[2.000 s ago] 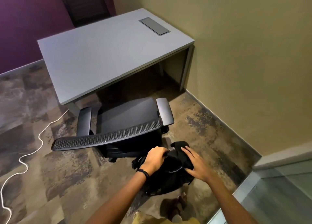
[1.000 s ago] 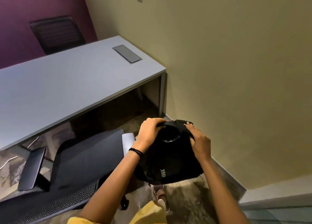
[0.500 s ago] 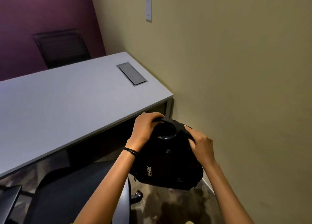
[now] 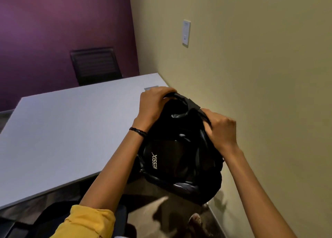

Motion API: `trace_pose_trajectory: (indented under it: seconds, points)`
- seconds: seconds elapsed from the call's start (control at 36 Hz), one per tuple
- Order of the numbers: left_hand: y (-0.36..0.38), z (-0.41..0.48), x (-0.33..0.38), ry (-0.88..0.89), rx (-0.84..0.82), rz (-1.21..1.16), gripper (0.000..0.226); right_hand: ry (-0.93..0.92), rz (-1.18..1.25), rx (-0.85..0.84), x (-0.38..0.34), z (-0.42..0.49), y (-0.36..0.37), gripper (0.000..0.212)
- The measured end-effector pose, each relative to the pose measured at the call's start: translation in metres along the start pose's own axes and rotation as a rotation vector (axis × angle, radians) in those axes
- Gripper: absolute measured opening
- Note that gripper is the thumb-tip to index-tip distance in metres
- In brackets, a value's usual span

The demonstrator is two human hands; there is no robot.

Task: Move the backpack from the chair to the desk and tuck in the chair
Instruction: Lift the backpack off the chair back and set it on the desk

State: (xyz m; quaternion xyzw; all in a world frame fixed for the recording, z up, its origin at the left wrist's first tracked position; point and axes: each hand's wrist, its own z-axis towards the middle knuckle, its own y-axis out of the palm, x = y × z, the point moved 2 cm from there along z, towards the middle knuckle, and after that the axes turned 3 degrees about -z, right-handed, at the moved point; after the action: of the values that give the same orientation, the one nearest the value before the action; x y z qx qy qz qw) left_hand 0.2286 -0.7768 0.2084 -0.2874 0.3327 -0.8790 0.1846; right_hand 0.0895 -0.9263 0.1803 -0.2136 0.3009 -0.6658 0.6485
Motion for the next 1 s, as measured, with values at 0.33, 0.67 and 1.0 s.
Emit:
trace_pose_trajectory:
  seconds: [0.33,0.67,1.0]
  points:
    - [0.035,0.14,-0.03,-0.009,0.168,0.103,0.011,-0.045,0.159,0.076,0.064,0.135,0.064,0.011]
    - [0.08,0.178,-0.057,-0.045,0.159,0.077,0.009,-0.06,0.213,0.117,0.099,0.163,0.116,0.012]
    - [0.156,0.178,-0.162,-0.279,0.01,-0.305,0.028,0.006,0.272,-0.108,0.14,0.197,0.217,0.011]
